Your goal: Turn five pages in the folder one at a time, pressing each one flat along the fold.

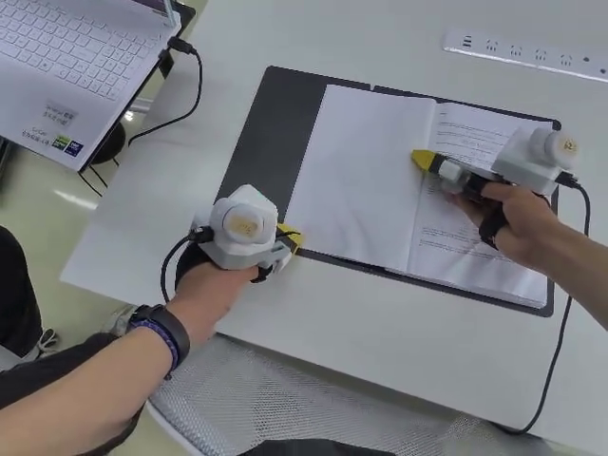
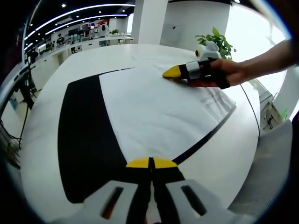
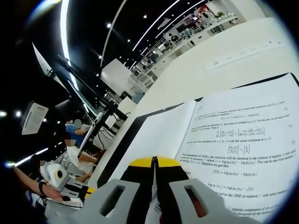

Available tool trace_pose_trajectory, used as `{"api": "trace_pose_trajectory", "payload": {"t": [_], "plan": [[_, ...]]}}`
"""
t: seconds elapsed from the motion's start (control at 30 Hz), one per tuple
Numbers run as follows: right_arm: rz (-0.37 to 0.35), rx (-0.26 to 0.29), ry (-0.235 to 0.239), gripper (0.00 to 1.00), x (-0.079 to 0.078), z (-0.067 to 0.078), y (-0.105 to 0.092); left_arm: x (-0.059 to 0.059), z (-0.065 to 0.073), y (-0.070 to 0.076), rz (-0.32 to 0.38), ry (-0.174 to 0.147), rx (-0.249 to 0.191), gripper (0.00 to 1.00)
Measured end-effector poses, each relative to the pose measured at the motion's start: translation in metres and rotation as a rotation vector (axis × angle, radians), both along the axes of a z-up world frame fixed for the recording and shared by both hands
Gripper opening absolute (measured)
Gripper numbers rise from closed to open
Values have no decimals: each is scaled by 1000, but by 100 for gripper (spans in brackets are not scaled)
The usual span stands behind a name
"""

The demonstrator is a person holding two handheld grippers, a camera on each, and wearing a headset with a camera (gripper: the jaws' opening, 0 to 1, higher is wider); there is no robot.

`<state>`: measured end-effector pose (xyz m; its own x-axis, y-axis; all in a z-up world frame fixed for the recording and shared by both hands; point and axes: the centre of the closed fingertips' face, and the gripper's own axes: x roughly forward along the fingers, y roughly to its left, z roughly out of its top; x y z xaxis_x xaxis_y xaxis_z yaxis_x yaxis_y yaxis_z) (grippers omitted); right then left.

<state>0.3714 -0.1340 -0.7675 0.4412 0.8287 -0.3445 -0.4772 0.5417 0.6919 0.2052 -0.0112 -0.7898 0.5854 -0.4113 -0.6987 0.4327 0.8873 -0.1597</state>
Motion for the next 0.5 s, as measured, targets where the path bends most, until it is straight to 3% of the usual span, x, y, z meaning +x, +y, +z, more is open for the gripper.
{"api": "trace_pose_trajectory", "payload": {"t": [0.3, 0.5], "plan": [[-8, 31, -7, 0, 2, 3, 3, 0, 0, 0, -1, 4, 0, 0], [-45, 59, -6, 0, 14, 4, 2, 0, 0, 1, 7, 7, -9, 0]]}}
